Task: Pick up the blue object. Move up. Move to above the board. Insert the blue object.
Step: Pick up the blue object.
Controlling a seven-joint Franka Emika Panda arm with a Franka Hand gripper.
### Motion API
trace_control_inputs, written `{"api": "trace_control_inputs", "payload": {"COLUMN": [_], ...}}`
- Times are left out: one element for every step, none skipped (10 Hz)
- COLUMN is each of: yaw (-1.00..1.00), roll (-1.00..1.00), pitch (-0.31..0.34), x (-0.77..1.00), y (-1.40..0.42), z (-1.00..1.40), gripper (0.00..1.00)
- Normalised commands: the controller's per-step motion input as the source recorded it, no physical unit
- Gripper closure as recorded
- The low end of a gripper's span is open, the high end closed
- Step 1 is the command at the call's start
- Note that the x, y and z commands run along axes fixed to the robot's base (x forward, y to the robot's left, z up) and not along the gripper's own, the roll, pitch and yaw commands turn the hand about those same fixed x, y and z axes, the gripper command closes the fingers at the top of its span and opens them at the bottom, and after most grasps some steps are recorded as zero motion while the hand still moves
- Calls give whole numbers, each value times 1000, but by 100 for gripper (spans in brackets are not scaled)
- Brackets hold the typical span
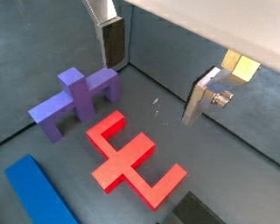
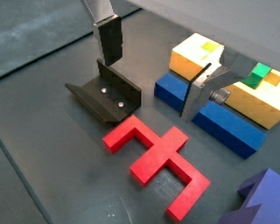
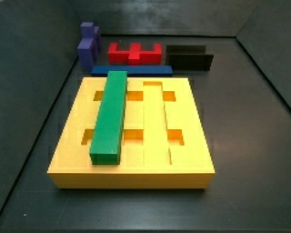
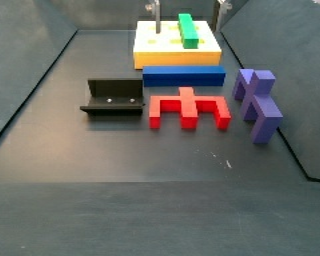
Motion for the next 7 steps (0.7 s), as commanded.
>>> {"api": "trace_control_inputs", "payload": {"yaw": [-211, -451, -543, -691, -700, -711, -623], "roll": [-166, -217, -236, -207, -164, -127, 17], "pitch": [-93, -110, -176, -226, -227, -223, -60], "x": [-6, -151, -103, -49, -43, -43, 0], "y": [-254, -531, -437, -306, -334, -360, -620], "z": [-94, -120, -151, -131, -183, -229, -471], "gripper": [0, 0, 0, 0, 0, 0, 0]}}
